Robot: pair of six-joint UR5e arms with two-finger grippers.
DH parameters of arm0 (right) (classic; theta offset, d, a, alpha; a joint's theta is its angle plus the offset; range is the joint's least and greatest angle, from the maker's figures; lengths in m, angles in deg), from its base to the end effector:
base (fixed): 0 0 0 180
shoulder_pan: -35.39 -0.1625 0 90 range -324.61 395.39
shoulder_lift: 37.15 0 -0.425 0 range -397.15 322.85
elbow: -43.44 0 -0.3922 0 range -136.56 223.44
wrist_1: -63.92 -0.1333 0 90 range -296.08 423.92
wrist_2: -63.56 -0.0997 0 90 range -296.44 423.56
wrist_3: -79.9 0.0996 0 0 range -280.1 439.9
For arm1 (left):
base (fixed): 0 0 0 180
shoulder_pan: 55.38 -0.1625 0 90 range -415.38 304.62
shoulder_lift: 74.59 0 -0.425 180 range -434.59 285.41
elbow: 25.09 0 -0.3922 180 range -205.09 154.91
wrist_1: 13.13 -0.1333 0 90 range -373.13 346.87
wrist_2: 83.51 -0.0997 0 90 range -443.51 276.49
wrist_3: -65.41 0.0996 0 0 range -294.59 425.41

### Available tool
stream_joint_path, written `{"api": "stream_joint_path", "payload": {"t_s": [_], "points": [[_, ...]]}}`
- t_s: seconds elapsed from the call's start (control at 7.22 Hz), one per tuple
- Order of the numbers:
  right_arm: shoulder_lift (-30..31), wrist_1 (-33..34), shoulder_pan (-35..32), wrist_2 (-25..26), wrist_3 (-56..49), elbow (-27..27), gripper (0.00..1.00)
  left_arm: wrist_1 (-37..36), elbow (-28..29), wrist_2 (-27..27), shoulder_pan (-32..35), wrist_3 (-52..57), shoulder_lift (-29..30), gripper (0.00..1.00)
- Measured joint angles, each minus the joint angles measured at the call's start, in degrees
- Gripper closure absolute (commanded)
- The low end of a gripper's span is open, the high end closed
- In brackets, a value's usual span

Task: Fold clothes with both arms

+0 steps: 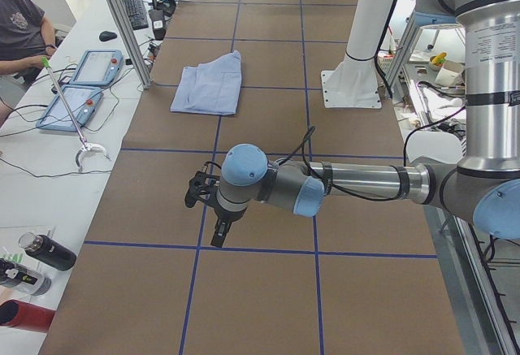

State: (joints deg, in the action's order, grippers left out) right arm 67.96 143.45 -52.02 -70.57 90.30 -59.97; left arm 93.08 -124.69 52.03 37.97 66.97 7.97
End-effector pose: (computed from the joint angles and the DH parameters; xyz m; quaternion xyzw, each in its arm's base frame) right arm 0.0462 -0.3932 0.6399 0.0280 -0.3802 0.0343 0.9239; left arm -0.0886 -0.4491 0.6039 0.1634 0.3754 0.0476 0.9111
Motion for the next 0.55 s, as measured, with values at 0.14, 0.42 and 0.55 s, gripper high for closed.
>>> {"api": "stream_joint_path", "payload": {"t_s": [0.14, 0.42, 0.55], "points": [[-0.04, -0.99, -0.03, -0.24, 0.59, 0.11, 0.00, 0.02, -0.36, 0.10, -0.03, 0.01, 0.03, 0.00], [0.40, -1.94, -0.04, -0.26, 0.45, -0.12, 0.00, 0.03, -0.66, 0.15, -0.07, 0.04, 0.21, 0.00], [0.75, -2.20, -0.04, -0.05, 0.44, -0.07, 0.00, 0.03, -0.83, 0.18, -0.05, 0.07, 0.14, 0.00]]}}
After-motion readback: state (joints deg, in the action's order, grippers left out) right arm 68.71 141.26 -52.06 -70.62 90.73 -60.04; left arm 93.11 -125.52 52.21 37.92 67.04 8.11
